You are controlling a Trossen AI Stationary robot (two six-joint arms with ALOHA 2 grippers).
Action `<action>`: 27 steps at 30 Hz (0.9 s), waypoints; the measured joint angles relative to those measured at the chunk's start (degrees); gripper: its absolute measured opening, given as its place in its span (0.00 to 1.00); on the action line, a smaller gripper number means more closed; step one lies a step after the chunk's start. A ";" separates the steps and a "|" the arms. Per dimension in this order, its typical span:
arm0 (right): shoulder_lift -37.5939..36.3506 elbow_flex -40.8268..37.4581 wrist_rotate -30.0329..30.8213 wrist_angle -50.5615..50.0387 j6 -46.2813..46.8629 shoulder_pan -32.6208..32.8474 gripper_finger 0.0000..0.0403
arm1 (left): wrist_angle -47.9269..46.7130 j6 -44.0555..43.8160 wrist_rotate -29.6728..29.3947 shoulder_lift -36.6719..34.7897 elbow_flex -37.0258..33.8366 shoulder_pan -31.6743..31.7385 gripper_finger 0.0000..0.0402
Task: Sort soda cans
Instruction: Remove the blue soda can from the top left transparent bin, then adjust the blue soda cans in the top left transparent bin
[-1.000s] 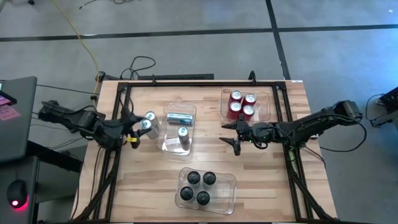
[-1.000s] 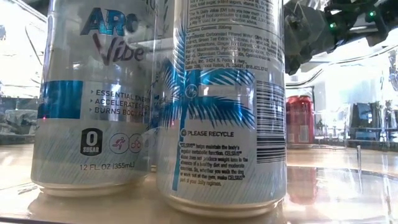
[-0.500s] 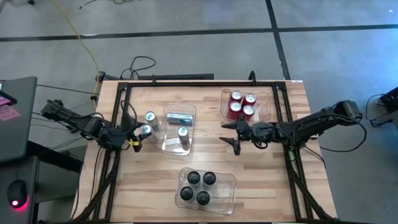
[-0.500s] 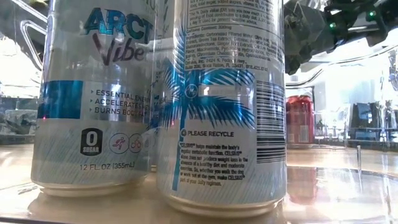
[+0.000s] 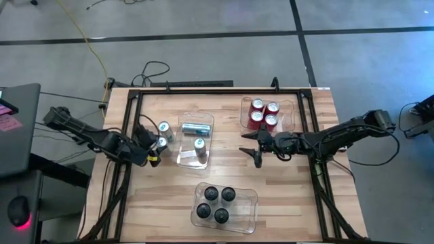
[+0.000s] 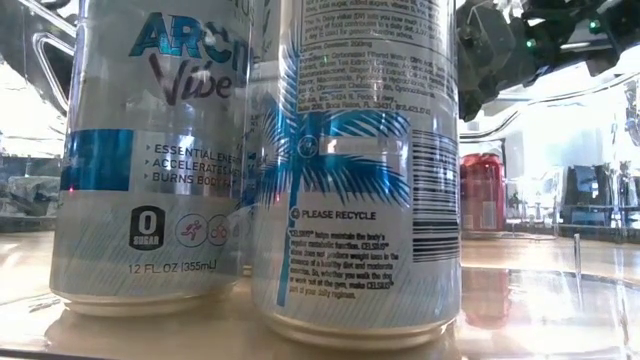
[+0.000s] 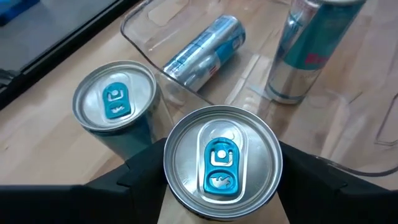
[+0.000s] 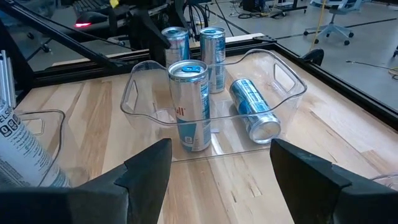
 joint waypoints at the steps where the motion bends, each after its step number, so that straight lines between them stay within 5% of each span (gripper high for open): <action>1: 0.00 0.00 0.00 0.00 0.00 0.00 0.72 | 0.12 -0.23 -0.08 0.73 0.00 0.00 0.63; 18: -0.01 0.00 0.00 0.02 0.00 0.00 0.72 | 1.12 2.34 1.58 -0.64 1.20 0.00 0.78; 27: 0.00 0.00 0.00 0.04 -0.04 -0.08 0.72 | 4.87 28.93 0.23 -0.42 11.96 2.74 0.88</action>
